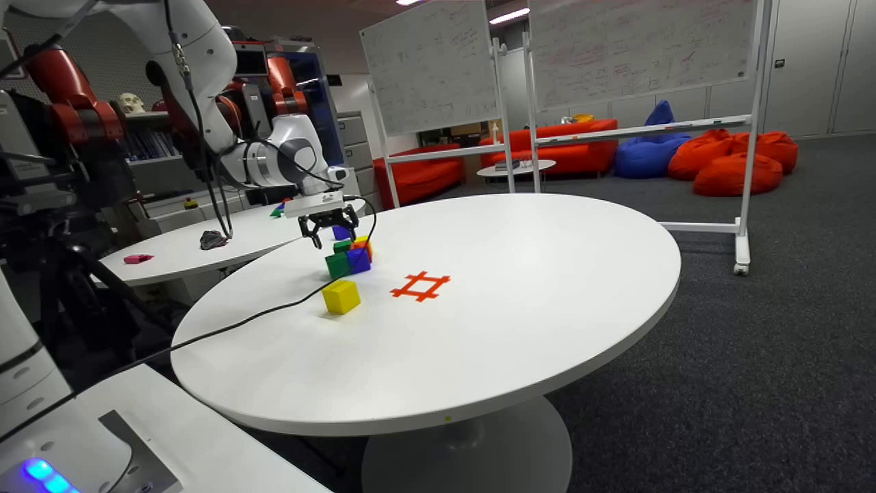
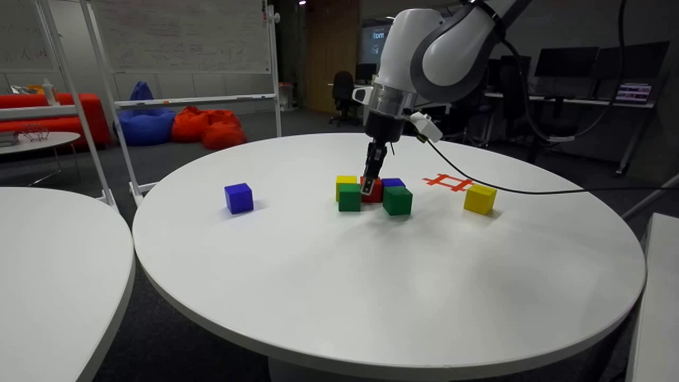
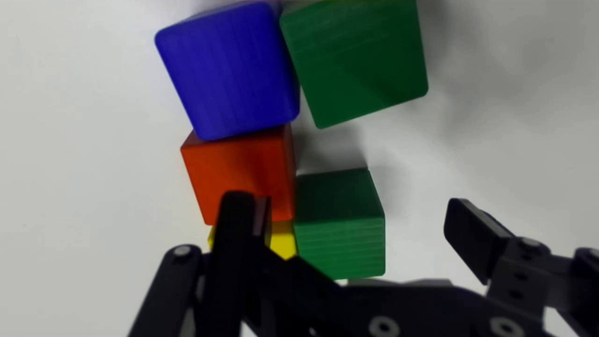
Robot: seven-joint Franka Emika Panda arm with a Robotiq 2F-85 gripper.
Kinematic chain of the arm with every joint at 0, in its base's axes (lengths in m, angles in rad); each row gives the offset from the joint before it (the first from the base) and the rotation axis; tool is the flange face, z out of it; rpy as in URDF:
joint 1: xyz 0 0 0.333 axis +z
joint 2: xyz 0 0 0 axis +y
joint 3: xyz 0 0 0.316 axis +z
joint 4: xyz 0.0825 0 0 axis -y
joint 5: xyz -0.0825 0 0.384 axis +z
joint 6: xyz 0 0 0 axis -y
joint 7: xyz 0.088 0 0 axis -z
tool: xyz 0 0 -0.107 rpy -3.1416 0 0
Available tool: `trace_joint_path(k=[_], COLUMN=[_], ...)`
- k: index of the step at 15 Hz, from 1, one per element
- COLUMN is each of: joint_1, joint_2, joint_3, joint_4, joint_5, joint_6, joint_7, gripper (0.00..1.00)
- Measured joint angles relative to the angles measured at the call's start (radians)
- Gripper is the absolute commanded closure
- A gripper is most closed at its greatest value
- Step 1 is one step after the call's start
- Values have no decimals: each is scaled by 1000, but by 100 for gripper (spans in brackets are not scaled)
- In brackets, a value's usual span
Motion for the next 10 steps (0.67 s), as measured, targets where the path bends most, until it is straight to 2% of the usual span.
trace_joint_path(k=[4, 10], joint_1=[0, 1], joint_2=[2, 4], joint_3=[2, 33], joint_4=[0, 14], joint_5=[0, 2], joint_6=[-10, -167], joint_7=[-1, -46], gripper=[0, 0])
